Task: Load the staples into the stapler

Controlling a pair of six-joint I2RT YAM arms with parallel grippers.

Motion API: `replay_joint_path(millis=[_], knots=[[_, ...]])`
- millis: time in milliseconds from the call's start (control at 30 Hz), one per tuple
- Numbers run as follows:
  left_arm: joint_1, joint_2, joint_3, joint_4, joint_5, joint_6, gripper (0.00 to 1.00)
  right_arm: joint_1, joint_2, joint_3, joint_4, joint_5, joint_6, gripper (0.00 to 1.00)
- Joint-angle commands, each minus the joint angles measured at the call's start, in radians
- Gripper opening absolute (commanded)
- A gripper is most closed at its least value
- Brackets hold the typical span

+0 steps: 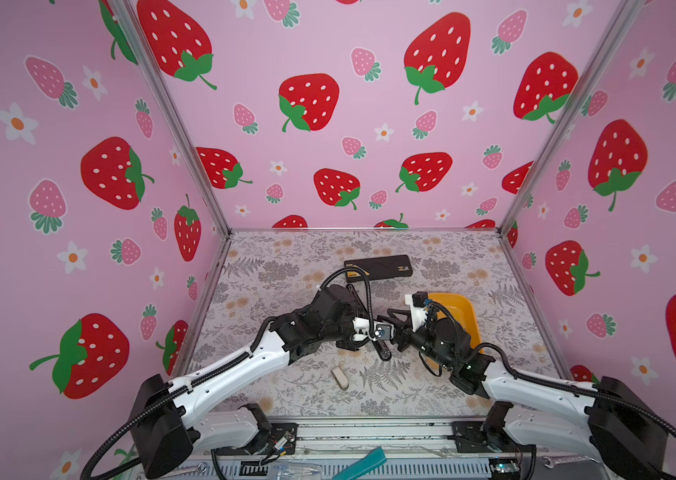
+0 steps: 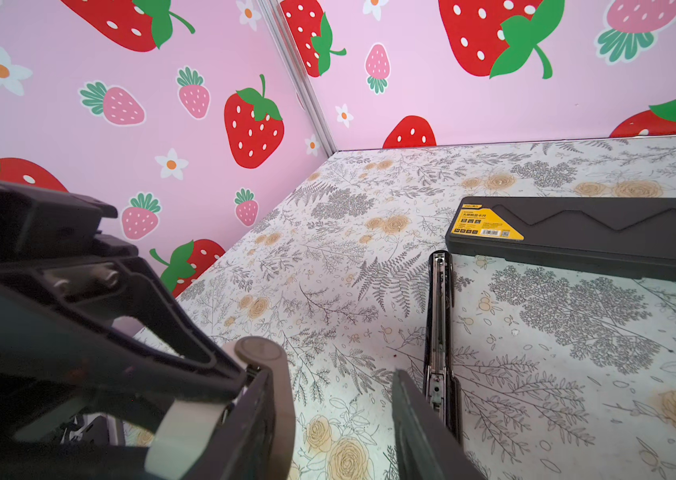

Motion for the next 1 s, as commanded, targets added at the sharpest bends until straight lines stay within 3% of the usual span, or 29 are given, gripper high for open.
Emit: replay_joint_path(millis=[0, 367, 533, 633, 967], knots=[[0.0, -0.04, 0.004, 0.066, 0.08, 0.001, 0.0, -0.01, 0.028, 0.001, -0.069, 0.062, 0.004, 0.47], [0.033, -0.06, 0.009, 0.098, 0.094, -0.062, 0.0, -0.008, 0.04, 0.006, -0.073, 0.051, 0.009, 0.45], [0.034, -0.059, 0.011, 0.106, 0.08, -0.087, 0.0, 0.014, 0.073, 0.027, -0.092, 0.043, 0.013, 0.28], [0.036, -0.061, 0.012, 0.108, 0.074, -0.093, 0.0, 0.025, 0.093, 0.033, -0.089, 0.037, 0.018, 0.24], [0.041, -0.053, 0.018, 0.095, 0.086, -0.088, 0.0, 0.027, 0.026, 0.025, -0.131, 0.107, 0.019, 0.25]])
